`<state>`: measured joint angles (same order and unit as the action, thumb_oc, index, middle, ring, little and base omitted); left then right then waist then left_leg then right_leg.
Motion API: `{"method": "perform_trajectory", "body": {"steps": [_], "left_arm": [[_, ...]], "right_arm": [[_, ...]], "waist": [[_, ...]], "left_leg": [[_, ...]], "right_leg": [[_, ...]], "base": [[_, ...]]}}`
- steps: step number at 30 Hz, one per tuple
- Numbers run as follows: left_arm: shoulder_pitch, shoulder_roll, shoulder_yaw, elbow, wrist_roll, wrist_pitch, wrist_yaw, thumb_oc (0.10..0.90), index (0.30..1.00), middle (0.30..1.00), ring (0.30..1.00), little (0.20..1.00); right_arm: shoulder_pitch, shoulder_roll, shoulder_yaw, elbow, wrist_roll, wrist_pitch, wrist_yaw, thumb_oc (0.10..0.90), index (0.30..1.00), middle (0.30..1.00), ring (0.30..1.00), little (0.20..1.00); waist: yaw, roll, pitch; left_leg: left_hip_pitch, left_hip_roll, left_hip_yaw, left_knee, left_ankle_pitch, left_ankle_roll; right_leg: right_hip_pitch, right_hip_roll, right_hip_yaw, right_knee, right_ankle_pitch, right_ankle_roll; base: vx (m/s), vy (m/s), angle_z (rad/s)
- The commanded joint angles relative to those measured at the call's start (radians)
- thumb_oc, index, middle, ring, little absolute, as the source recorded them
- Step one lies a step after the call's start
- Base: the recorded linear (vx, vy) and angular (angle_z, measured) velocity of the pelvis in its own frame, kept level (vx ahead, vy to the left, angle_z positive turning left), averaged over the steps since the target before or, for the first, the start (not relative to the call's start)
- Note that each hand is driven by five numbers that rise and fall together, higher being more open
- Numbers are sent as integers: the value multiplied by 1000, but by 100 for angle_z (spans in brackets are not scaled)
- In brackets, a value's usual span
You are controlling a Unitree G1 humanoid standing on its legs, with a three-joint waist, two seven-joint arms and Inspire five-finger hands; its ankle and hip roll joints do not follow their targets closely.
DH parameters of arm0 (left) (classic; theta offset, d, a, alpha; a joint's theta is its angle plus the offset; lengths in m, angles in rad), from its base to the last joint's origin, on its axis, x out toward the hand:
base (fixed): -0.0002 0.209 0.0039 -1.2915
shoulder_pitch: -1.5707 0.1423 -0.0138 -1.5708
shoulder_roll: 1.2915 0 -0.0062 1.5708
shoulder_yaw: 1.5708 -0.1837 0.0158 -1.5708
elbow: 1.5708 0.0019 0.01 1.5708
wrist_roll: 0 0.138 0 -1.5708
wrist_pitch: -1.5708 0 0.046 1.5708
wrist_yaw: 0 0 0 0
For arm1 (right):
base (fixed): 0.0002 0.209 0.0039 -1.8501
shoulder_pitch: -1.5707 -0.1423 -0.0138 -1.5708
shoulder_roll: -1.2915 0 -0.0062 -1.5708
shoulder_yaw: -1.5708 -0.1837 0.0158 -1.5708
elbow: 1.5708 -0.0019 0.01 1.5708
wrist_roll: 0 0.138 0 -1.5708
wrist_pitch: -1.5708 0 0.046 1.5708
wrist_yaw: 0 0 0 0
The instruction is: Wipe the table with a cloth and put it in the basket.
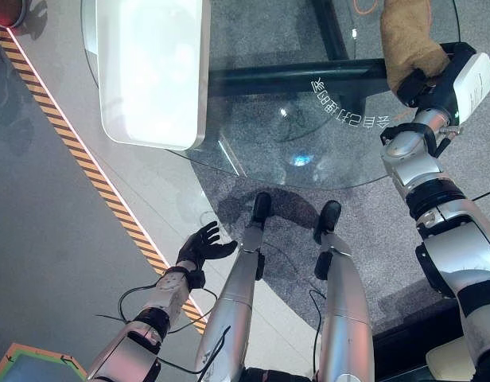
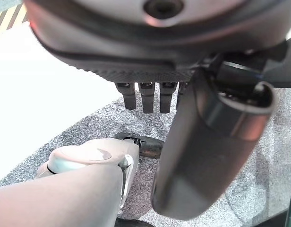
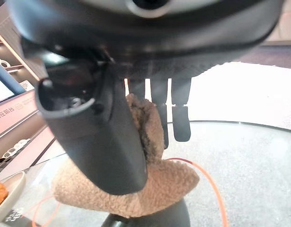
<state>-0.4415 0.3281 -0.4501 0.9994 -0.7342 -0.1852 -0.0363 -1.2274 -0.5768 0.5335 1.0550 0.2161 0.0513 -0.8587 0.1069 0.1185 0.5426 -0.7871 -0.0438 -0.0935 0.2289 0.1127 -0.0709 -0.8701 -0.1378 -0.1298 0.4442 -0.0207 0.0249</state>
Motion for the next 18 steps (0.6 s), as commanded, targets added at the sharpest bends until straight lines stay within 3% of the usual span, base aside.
{"method": "perform_trajectory", "body": {"steps": [1, 9, 18], "left_arm": [[30, 32, 50, 10, -5, -13, -17, 800, 900, 900, 900, 900], [25, 23, 70, 40, 16, -32, -27, 800, 900, 900, 900, 900], [20, 6, 79, 42, 29, -35, -18, 800, 900, 900, 900, 900]], "right_arm": [[-76, -111, 89, -129, -88, -78, 89, 100, 300, 300, 300, 200], [-11, -43, 196, -341, -173, -52, 276, 100, 300, 300, 300, 200], [50, 27, 237, -435, -206, -55, 406, 100, 300, 300, 300, 200]], "waist": [[1, 27, -23], [-3, 19, -23], [-6, 18, -23]], "left_leg": [[10, -31, 103, 55, -71, 66], [15, -34, 108, 51, -68, 60], [26, -32, 117, 39, -61, 55]], "right_leg": [[30, 62, -59, -39, -9, 2], [35, 64, -64, -41, -19, -3], [46, 66, -64, -46, -25, -5]], "base": [[0, 0, 0], [0, 0, 0], [0, 0, 0]]}}
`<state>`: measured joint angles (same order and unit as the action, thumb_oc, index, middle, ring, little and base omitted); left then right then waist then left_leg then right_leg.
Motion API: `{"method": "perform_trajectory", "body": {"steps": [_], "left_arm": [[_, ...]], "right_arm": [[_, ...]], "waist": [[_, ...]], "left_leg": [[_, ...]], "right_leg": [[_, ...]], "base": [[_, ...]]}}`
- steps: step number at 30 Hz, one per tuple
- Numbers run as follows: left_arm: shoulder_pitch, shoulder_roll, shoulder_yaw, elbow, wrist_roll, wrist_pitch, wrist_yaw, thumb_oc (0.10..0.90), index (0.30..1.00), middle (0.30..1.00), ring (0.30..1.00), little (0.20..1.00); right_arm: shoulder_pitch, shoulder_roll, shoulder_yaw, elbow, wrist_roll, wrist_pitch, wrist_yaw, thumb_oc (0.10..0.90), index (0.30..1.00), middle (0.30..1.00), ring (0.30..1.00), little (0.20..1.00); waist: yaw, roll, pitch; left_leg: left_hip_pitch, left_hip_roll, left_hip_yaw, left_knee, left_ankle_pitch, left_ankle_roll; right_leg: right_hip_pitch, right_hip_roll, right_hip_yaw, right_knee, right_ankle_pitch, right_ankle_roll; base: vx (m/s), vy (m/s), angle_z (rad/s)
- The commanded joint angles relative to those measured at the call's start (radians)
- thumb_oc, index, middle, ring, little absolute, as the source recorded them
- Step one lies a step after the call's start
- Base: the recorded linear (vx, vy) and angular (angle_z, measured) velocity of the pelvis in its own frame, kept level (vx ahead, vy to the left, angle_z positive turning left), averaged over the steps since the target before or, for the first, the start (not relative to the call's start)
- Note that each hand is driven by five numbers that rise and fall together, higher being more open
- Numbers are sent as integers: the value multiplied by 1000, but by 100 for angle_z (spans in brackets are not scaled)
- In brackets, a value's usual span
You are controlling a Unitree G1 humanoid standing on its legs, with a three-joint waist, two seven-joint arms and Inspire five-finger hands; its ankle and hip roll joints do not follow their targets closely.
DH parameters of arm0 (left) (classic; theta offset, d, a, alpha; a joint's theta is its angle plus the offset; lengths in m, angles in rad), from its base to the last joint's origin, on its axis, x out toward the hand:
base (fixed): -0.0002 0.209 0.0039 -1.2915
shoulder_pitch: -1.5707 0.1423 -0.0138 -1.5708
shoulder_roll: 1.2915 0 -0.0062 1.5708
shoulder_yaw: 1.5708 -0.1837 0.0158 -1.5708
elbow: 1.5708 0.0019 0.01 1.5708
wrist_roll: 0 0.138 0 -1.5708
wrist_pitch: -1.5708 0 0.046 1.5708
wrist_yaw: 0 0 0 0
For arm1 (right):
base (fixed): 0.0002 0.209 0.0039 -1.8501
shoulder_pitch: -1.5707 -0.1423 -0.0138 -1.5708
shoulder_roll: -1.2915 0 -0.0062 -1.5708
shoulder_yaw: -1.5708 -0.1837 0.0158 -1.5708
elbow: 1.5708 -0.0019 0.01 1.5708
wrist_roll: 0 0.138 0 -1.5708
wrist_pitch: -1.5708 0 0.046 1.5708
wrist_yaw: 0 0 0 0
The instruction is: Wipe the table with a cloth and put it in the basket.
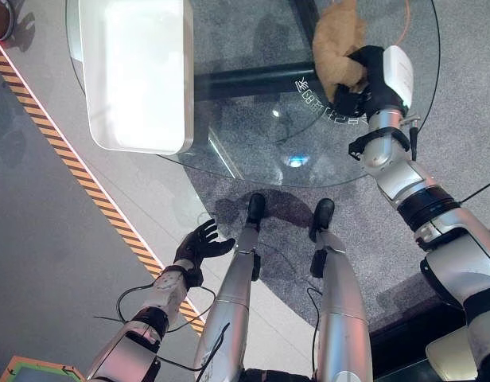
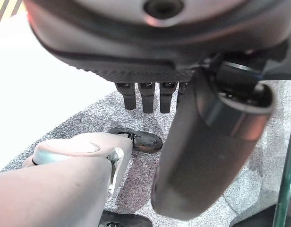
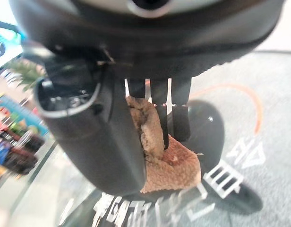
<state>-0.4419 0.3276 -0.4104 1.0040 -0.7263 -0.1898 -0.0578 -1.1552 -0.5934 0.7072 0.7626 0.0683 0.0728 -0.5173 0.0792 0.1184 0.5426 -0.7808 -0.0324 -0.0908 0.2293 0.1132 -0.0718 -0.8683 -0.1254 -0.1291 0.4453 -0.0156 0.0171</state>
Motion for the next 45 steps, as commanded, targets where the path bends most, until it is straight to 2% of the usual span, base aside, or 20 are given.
{"method": "perform_trajectory", "body": {"steps": [1, 12, 23, 29, 34, 41, 44, 45], "left_arm": [[20, 7, 39, 37, 22, -30, 4, 800, 900, 900, 900, 900], [10, -15, 48, 36, 43, -23, 28, 800, 900, 900, 900, 900], [6, -11, 58, 25, 55, -7, 34, 800, 900, 900, 900, 900], [5, -10, 59, 30, 58, -8, 30, 800, 900, 900, 900, 900], [-1, -10, 57, 27, 54, -11, 47, 800, 900, 900, 900, 900], [-10, -13, 98, 29, -42, -64, 160, 800, 900, 900, 900, 900], [-16, -11, 185, 23, -146, -111, 272, 800, 900, 900, 900, 900], [-15, -10, 185, 23, -146, -111, 272, 800, 900, 900, 900, 900]], "right_arm": [[-22, 43, 63, -142, -58, -76, 65, 100, 300, 300, 300, 200], [51, 112, 115, -288, -102, -86, 233, 100, 300, 300, 300, 200], [88, 122, 145, -388, -96, -83, 326, 100, 300, 300, 300, 200], [91, 124, 152, -397, -98, -79, 321, 100, 300, 300, 300, 200], [90, 123, 134, -383, -103, -68, 255, 100, 300, 300, 300, 200], [72, 122, 88, -320, -71, -56, 154, 100, 300, 300, 300, 200], [60, 120, 40, -259, -39, -71, 87, 100, 300, 300, 300, 200], [60, 120, 40, -258, -39, -71, 86, 100, 300, 300, 300, 200]], "waist": [[22, 18, -23], [11, 12, -23], [8, 1, -23], [7, 1, -23], [6, 1, -23], [10, 7, -23], [18, 11, -23], [18, 11, -23]], "left_leg": [[20, -43, 114, 39, -62, 56], [20, -44, 120, 40, -57, 50], [21, -43, 122, 36, -51, 49], [21, -42, 122, 35, -50, 49], [20, -40, 123, 37, -49, 47], [23, -43, 121, 38, -50, 48], [22, -43, 114, 46, -56, 48], [21, -43, 114, 46, -56, 48]], "right_leg": [[44, 53, -64, -47, -30, 3], [41, 55, -57, -47, -28, 3], [41, 55, -58, -52, -24, 5], [41, 55, -58, -53, -21, 6], [38, 53, -56, -51, -18, 7], [36, 51, -56, -46, -18, 5], [31, 47, -56, -32, -27, 2], [31, 47, -56, -31, -27, 2]], "base": [[0, 0, 0], [0, 0, 0], [0, 0, 0], [0, 0, 0], [0, 0, 0], [0, 0, 0], [0, 0, 0], [0, 0, 0]]}}
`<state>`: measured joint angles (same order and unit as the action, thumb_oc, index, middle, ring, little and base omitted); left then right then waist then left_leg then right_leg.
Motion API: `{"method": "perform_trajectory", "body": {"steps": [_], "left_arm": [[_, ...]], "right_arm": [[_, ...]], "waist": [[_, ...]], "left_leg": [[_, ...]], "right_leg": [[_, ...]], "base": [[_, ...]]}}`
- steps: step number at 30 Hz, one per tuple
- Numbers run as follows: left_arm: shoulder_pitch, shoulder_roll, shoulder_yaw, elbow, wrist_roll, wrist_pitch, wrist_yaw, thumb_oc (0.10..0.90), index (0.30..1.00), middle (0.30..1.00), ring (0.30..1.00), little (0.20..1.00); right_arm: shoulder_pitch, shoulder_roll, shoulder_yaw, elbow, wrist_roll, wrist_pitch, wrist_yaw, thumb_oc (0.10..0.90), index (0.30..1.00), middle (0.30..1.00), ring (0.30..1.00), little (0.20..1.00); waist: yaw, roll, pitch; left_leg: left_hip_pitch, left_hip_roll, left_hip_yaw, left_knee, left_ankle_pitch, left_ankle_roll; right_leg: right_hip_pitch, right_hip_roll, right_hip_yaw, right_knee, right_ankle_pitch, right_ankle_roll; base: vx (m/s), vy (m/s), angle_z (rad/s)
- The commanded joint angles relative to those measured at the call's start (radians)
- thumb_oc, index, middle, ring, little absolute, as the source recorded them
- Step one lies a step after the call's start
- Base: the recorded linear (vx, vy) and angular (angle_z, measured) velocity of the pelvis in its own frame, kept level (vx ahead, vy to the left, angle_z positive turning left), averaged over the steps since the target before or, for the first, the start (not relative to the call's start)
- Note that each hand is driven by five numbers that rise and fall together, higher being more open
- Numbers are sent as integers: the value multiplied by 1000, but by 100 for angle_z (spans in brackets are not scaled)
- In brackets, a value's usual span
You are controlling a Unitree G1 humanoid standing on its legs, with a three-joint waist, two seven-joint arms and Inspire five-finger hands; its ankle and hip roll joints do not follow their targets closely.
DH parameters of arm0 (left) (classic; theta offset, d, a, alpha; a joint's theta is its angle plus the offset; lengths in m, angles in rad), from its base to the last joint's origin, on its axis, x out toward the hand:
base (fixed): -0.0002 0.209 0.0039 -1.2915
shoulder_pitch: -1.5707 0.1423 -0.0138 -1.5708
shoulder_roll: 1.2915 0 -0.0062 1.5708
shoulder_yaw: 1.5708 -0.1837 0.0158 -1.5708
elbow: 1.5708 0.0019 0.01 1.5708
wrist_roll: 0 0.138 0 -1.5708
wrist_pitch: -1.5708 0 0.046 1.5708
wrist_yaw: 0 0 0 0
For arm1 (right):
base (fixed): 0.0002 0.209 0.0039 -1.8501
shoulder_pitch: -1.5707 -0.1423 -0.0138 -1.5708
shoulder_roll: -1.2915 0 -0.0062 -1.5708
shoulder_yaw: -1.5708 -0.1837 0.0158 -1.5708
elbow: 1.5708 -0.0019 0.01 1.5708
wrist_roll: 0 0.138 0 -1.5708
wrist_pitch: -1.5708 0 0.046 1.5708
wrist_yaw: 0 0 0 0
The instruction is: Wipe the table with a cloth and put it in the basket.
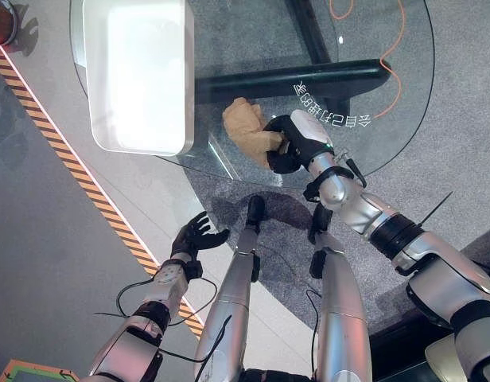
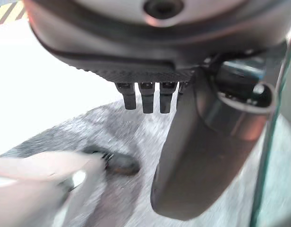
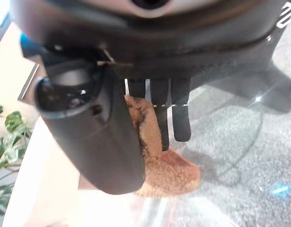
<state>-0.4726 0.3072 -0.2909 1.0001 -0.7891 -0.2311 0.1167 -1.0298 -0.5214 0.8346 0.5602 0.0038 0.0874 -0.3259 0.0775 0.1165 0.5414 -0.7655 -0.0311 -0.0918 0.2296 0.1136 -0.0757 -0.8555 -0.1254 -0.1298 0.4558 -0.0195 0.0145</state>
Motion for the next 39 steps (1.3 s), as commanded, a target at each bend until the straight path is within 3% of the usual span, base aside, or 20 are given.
{"method": "perform_trajectory", "body": {"steps": [1, 7, 11, 13, 20, 24, 25, 27, 30, 36, 39], "left_arm": [[16, 13, 98, 24, -114, -87, 134, 800, 900, 900, 900, 900], [2, 61, 228, 19, -181, -145, 247, 800, 900, 900, 900, 900], [-31, 119, 315, -6, -198, -227, 340, 800, 900, 900, 900, 900], [-42, 130, 324, -24, -190, -237, 366, 800, 900, 900, 900, 900], [-98, 182, 367, -109, -179, -378, 449, 800, 900, 900, 900, 900], [-112, 196, 380, -145, -177, -414, 467, 800, 900, 900, 900, 900], [-126, 211, 385, -168, -174, -453, 493, 800, 900, 900, 900, 900], [-128, 211, 385, -180, -165, -460, 507, 800, 900, 900, 900, 900], [-145, 213, 403, -290, -101, -523, 541, 800, 900, 900, 900, 900], [-140, 194, 396, -426, 0, -541, 545, 800, 900, 900, 900, 900], [-151, 141, 360, -568, 74, -514, 464, 800, 900, 900, 900, 900]], "right_arm": [[-64, 49, -105, -46, 46, -86, -134, 100, 300, 300, 300, 200], [-49, 40, -167, -35, 124, -98, -206, 100, 300, 300, 300, 200], [-6, 18, -212, -85, 155, -112, -240, 100, 300, 300, 300, 200], [5, 14, -221, -101, 159, -113, -247, 100, 300, 300, 300, 200], [68, -3, -281, -160, 144, -148, -277, 100, 300, 300, 300, 200], [89, -14, -297, -178, 146, -164, -288, 100, 300, 300, 300, 200], [112, -20, -313, -197, 147, -185, -301, 100, 300, 300, 300, 200], [120, -19, -322, -203, 143, -189, -302, 100, 300, 300, 300, 200], [154, -17, -376, -252, 133, -226, -297, 100, 300, 300, 300, 200], [188, -3, -423, -319, 105, -236, -283, 100, 300, 300, 300, 200], [212, 23, -461, -389, 69, -252, -275, 100, 300, 300, 300, 200]], "waist": [[21, 12, -21], [24, 5, -21], [9, -6, -21], [6, -9, -21], [-13, -26, -21], [-18, -31, -21], [-27, -33, -21], [-26, -34, -21], [-34, -36, -21], [-34, -38, -21], [-37, -42, -21]], "left_leg": [[7, -45, 112, 49, -59, 53], [4, -38, 105, 58, -60, 53], [-3, -28, 104, 67, -62, 50], [-3, -26, 105, 64, -61, 50], [-9, -22, 101, 61, -64, 48], [-9, -21, 102, 59, -65, 48], [-4, -20, 103, 54, -68, 48], [-2, -21, 103, 54, -68, 48], [1, -24, 104, 54, -74, 46], [1, -25, 103, 54, -78, 47], [-1, -28, 102, 49, -79, 51]], "right_leg": [[18, 47, -55, -36, -27, 5], [14, 49, -48, -18, -40, -3], [6, 57, -34, -4, -48, -8], [8, 58, -33, -7, -48, -8], [8, 71, -22, -11, -51, -7], [9, 74, -19, -16, -52, -8], [13, 77, -16, -20, -52, -8], [15, 77, -15, -20, -52, -7], [21, 79, -10, -26, -56, -6], [26, 80, -6, -33, -54, -2], [27, 85, -2, -39, -49, 4]], "base": [[0, 0, 0], [0, 0, 0], [-4, 19, -1], [-20, -9, -4], [-23, -14, -3], [-20, 1, -3], [-20, -3, -5], [-18, -12, -4], [0, 0, 0], [0, 0, 0], [4, -12, -1]]}}
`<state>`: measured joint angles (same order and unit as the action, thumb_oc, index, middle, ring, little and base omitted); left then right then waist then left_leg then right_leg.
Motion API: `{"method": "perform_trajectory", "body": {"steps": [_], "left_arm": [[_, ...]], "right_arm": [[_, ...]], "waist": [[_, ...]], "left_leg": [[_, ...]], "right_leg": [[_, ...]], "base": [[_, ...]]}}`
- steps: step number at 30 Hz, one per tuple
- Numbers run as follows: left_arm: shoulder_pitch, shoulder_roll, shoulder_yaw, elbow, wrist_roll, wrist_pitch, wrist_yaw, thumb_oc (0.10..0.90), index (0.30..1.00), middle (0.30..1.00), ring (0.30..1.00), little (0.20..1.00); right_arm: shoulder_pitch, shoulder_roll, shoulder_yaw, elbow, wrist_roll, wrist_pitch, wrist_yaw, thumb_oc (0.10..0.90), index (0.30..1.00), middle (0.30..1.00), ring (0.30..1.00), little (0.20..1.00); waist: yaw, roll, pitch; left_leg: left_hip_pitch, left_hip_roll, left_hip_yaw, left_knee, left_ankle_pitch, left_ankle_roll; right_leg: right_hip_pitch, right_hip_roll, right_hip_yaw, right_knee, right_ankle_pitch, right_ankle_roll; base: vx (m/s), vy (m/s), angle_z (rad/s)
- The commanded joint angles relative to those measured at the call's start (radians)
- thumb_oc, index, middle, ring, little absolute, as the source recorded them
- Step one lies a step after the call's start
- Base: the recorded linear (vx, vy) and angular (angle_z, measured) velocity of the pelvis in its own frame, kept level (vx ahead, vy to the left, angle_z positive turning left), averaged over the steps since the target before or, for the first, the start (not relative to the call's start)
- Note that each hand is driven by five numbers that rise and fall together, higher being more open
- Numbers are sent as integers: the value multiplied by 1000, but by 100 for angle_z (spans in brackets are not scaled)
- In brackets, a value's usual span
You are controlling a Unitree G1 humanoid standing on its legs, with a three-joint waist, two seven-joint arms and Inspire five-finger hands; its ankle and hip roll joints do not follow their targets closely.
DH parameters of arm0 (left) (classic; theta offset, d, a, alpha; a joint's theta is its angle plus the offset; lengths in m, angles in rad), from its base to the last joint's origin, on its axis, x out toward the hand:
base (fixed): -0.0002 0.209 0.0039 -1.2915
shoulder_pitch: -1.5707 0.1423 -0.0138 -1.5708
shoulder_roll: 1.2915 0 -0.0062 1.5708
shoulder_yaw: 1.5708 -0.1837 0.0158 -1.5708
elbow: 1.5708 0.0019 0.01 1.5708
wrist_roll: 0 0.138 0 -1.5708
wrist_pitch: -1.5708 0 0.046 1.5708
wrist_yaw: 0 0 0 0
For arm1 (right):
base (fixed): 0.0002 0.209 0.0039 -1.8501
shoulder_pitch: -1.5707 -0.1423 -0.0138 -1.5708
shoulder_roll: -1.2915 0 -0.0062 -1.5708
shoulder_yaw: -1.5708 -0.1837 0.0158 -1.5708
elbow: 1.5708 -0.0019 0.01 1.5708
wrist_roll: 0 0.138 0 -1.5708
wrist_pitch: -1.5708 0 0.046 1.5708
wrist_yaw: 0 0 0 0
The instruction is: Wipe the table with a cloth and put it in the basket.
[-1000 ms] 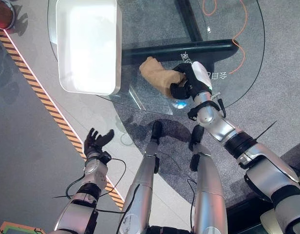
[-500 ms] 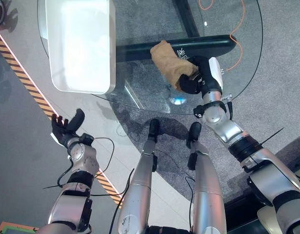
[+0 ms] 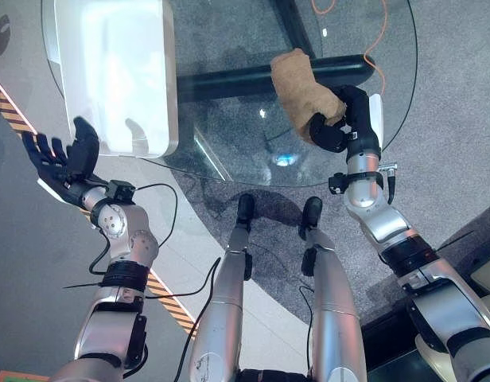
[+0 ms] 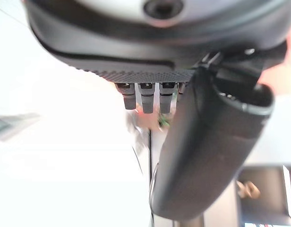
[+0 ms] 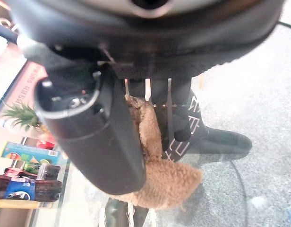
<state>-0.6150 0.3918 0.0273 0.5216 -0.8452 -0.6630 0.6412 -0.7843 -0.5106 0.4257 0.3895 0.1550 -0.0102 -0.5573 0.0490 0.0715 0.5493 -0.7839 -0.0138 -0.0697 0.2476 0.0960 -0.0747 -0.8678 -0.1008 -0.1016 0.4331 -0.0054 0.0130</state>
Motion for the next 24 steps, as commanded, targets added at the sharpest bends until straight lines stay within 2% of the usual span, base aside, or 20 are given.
{"method": "perform_trajectory", "body": {"steps": [1, 5, 7, 8, 12, 13, 24], "left_arm": [[-6, 55, 41, -94, 133, -79, -58, 800, 900, 900, 900, 900], [-6, 12, -1, -206, 137, -15, -137, 800, 900, 900, 900, 900], [-5, 12, -1, -207, 137, -15, -137, 800, 900, 900, 900, 900], [-4, -10, -26, -267, 115, 23, -206, 800, 900, 900, 900, 900], [-3, -16, -35, -281, 112, 37, -226, 800, 900, 900, 900, 900], [-18, -38, -76, -335, 87, 113, -279, 800, 900, 900, 900, 900], [-74, -54, -126, -347, -45, 221, -395, 800, 900, 900, 900, 900]], "right_arm": [[-31, 12, -54, -221, -83, -154, -43, 100, 300, 300, 300, 200], [-19, 33, -86, -276, -108, -170, -29, 100, 300, 300, 300, 200], [-18, 33, -86, -276, -108, -170, -29, 100, 300, 300, 300, 200], [-10, 45, -102, -306, -124, -183, -21, 100, 300, 300, 300, 200], [-7, 46, -106, -317, -128, -188, -17, 100, 300, 300, 300, 200], [-8, 64, -120, -351, -162, -206, 1, 100, 300, 300, 300, 200], [-30, 60, -113, -425, -177, -224, 29, 100, 300, 300, 300, 200]], "waist": [[-8, 3, -29], [-13, 2, -29], [-13, 2, -29], [-17, -1, -29], [-19, -2, -29], [-29, -5, -29], [-49, -10, -29]], "left_leg": [[18, -46, 80, 31, -61, 50], [19, -49, 81, 26, -60, 53], [19, -49, 81, 26, -60, 53], [21, -50, 83, 24, -60, 55], [21, -51, 84, 23, -59, 55], [20, -52, 87, 21, -58, 57], [30, -50, 100, 20, -56, 56]], "right_leg": [[40, 60, -30, -17, -63, 5], [42, 64, -27, -23, -55, 12], [43, 64, -27, -23, -55, 12], [46, 64, -27, -28, -52, 16], [46, 66, -26, -30, -49, 17], [47, 67, -24, -36, -41, 23], [58, 69, -13, -51, -30, 30]], "base": [[0, 0, 0], [0, 0, 0], [0, 0, 0], [0, 0, 0], [0, 0, 0], [0, 0, 0], [0, 0, 0]]}}
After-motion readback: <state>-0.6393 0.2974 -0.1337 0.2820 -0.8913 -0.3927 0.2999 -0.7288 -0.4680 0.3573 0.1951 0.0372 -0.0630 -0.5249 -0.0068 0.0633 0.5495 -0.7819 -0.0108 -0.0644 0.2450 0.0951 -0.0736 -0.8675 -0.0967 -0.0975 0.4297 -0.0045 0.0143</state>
